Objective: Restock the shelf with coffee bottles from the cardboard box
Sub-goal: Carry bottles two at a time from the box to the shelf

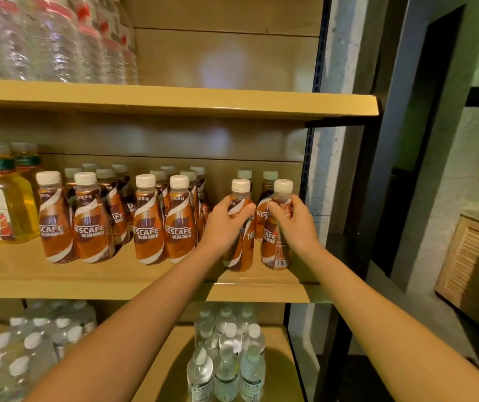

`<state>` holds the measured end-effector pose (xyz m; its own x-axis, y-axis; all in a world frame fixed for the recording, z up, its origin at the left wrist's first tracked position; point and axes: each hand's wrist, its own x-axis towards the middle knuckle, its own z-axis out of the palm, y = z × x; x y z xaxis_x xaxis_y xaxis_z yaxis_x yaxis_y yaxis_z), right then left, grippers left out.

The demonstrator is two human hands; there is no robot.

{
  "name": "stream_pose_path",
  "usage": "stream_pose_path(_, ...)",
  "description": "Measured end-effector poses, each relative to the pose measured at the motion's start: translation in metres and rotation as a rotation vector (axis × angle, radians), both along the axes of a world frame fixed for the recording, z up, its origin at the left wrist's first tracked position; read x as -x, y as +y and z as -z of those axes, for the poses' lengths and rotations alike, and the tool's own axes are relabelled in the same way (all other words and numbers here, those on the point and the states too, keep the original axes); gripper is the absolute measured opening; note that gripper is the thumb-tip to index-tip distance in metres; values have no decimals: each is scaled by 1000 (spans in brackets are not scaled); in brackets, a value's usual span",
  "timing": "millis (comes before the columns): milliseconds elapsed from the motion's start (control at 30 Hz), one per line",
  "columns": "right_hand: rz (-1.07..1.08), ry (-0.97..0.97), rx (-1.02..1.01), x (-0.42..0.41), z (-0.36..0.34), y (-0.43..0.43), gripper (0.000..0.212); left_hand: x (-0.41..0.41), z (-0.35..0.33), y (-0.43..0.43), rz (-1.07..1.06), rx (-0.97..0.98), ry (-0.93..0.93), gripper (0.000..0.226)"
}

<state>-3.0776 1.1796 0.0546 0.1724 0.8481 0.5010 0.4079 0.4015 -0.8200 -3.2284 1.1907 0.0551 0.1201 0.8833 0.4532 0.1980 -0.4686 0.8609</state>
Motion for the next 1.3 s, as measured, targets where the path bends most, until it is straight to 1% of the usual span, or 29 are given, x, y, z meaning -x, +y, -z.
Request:
stream_pose_path(67,-34,17,-1,-1,0,-2,26,0,4,-2,-3,-23,-6,44)
stream_pose_path(167,-48,64,-12,-2,12,-8,54,-2,16,-13,-53,-37,-1,68)
stream_pose_path(233,24,21,-7,-5,32,-13,72,-4,34,-21,-135,-31,18,84)
stream_pose_path(300,102,-57,34,-6,51,-16,82,-8,52,-26,-235,-60,67,90)
stream_pose_path(400,209,-112,83,-4,59,-15,90,-11,59,-23,-365,-52,164,94)
stream_pose_path(467,264,-160,92,-2,56,-12,90,-12,56,-21,-435,-15,197,99)
stream_pose_path(567,269,-179,105,-3,56,-5,88,-12,55,-17,-441,16,215,103)
stream_pose_path(667,185,-130,126,-10,56,-2,84,-9,55,-15,-419,8,193,97)
stream_pose_path(767,68,-63,143,-17,54,-5,73,-4,54,-12,-365,29,133,76)
stream_pose_path(833,-6,-78,147,-20,54,-6,60,-2,52,-11,-320,52,114,62)
stream_pose_path(900,-53,-99,157,-21,53,-4,54,-1,54,-6,-282,58,116,58)
stream_pose_path(1033,-75,-89,176,-17,54,3,57,0,57,-3,-266,53,160,59)
stream_pose_path(1167,-36,-154,189,-12,58,9,67,-4,55,0,-216,62,208,56)
stream_pose_path(1300,-75,-185,236,-11,55,19,74,-7,50,4,-202,82,287,55)
